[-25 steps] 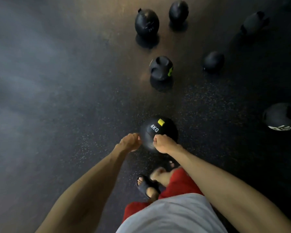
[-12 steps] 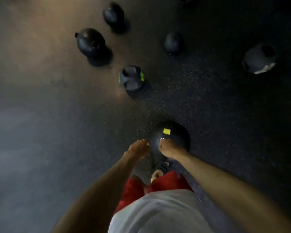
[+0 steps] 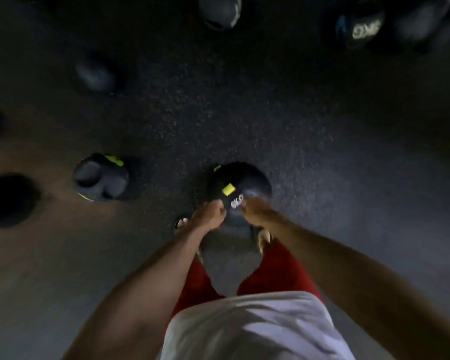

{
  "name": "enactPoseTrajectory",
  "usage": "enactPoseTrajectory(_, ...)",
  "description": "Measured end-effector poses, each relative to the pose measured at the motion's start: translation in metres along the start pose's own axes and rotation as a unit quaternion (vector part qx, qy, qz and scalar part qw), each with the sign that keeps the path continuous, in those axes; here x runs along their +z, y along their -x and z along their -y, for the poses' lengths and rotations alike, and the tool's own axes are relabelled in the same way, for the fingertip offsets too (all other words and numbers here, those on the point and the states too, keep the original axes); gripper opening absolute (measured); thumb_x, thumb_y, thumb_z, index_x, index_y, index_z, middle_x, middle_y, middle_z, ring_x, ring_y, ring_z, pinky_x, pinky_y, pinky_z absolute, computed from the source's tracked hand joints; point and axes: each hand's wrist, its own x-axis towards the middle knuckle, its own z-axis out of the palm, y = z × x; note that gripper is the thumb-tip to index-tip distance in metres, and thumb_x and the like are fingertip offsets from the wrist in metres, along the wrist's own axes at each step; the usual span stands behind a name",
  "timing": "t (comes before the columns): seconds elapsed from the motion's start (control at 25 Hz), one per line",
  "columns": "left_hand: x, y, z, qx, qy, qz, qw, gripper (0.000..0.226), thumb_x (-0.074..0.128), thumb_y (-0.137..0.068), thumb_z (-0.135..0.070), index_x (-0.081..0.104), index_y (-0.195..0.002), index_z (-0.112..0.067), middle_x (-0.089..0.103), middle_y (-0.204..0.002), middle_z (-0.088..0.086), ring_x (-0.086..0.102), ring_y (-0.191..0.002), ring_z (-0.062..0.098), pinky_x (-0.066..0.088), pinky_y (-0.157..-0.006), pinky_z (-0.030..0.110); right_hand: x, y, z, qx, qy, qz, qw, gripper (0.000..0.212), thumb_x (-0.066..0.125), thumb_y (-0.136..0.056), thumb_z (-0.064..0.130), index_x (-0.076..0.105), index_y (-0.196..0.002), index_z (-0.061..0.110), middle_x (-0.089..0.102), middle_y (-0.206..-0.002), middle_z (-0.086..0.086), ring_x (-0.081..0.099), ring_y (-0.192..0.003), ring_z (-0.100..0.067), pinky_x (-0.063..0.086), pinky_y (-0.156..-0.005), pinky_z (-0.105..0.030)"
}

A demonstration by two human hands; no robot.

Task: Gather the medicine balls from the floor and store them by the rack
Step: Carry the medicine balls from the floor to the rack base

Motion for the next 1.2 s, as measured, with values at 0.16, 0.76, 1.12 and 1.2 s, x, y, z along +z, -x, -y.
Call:
enactPoseTrajectory(0.16,0.000,-0.040,0.024,0.040,-0.039,0.031,0.998,0.022,0.053,-0.097,-0.031,0.066,-0.106,-0.015,0.069,-0.114,0.014,0.063,-0.110,0.035,0.052,-0.092,0.042,0.042,-0.003,0.006,0.090,-0.097,-0.027,0.991,0.037,0.039,-0.100,0.030,0.053,-0.129,0.011,0.062,-0.124,-0.018,0.061,-0.109,-0.036,0.052,-0.090,-0.045)
enactPoseTrajectory(0.76,0.180,-0.328,0.074,0.228,-0.041,-0.236,0.944,0.068,0.037,-0.099,-0.060,0.018,-0.158,-0.035,0.015,-0.166,0.011,0.014,-0.153,0.029,0.024,-0.120,0.055,0.220,-0.263,-0.106,0.193,-0.133,-0.379,0.895,0.065,0.028,-0.102,0.061,0.015,-0.159,0.034,0.009,-0.167,-0.014,0.005,-0.154,-0.036,0.014,-0.116,-0.066)
enactPoseTrajectory(1.12,0.159,-0.430,0.027,0.296,-0.028,-0.355,0.886,0.062,0.033,-0.098,-0.066,0.031,-0.153,-0.040,0.020,-0.165,0.004,0.013,-0.154,0.023,0.018,-0.122,0.054,0.045,-0.391,-0.164,0.230,-0.217,-0.441,0.840,0.048,0.034,-0.100,0.046,0.057,-0.127,0.015,0.058,-0.131,-0.015,0.048,-0.125,-0.039,0.034,-0.104,-0.062)
enactPoseTrajectory(1.2,0.148,-0.449,0.017,0.283,-0.028,-0.369,0.885,0.060,0.030,-0.097,-0.069,0.032,-0.152,-0.044,0.024,-0.163,0.004,0.017,-0.152,0.023,0.019,-0.121,0.053,0.034,-0.400,-0.168,0.204,-0.231,-0.459,0.833,0.042,0.038,-0.100,0.042,0.059,-0.123,0.014,0.060,-0.125,-0.014,0.051,-0.121,-0.037,0.037,-0.104,-0.058)
